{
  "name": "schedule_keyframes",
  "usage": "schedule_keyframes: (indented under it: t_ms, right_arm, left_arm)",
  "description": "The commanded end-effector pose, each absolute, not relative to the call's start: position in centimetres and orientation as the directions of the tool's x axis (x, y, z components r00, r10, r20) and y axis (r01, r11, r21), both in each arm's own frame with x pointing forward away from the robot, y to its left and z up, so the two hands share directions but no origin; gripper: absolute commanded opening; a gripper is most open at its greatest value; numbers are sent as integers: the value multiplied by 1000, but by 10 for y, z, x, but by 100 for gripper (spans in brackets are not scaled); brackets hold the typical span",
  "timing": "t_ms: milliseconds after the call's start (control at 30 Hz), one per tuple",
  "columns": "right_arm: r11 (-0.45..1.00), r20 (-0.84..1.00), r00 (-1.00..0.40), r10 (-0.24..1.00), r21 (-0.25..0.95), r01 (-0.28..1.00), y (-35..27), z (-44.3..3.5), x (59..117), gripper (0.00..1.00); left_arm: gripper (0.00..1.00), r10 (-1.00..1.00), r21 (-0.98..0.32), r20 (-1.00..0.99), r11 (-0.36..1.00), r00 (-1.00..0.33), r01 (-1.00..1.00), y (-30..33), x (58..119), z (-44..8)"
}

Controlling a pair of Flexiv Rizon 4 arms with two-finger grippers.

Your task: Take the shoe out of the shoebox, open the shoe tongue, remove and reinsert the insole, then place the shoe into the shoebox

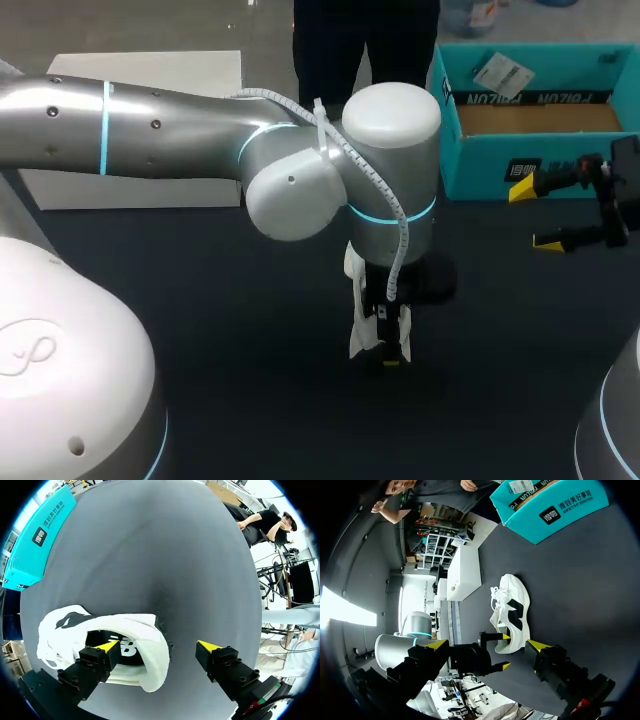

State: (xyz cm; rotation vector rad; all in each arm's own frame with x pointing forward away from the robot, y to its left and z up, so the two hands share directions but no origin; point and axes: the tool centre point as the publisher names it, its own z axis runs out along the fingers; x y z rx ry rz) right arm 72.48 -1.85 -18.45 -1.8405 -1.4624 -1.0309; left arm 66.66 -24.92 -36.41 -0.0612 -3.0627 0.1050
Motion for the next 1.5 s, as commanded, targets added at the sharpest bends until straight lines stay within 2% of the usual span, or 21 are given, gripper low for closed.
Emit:
schedule_keyframes:
  t_ms: [33, 367, 433, 467, 533, 1033, 1333, 1500]
  right_arm:
    - [-245, 838, 108, 535, 31, 969, -18, -185, 724, 100]
    - [-245, 838, 108, 535, 31, 969, -18, -185, 724, 100]
    - [-245, 838, 108, 535, 31, 969, -18, -185, 724, 100]
    - [-245, 838, 108, 535, 31, 969, -18, -185, 724, 100]
    - [-245, 838, 108, 535, 31, 969, -18, -185, 724, 100]
    - [-245, 838, 108, 535, 31, 969, -18, -185, 724, 100]
    - [-245, 838, 108, 535, 31, 969, -18, -185, 724, 100]
    - [-245, 838, 108, 535, 31, 969, -18, -185, 724, 100]
  left_arm:
    - [100, 42, -64, 78, 997, -996, 37, -249, 667, -376]
    - [100, 30, -64, 65, 998, -997, 26, -245, 674, -398]
    - [63, 18, -60, 68, 998, -998, 13, -246, 677, -401]
    - [39, 17, -58, 71, 998, -997, 13, -246, 677, -402]
    - [0, 12, -53, 76, 999, -997, 8, -246, 677, -402]
    - [0, 46, -9, 116, 999, -992, 45, -235, 668, -373]
    - [0, 68, -3, 186, 998, -980, 69, -231, 669, -308]
    - [0, 104, -26, 154, 995, -983, 101, -229, 671, -262]
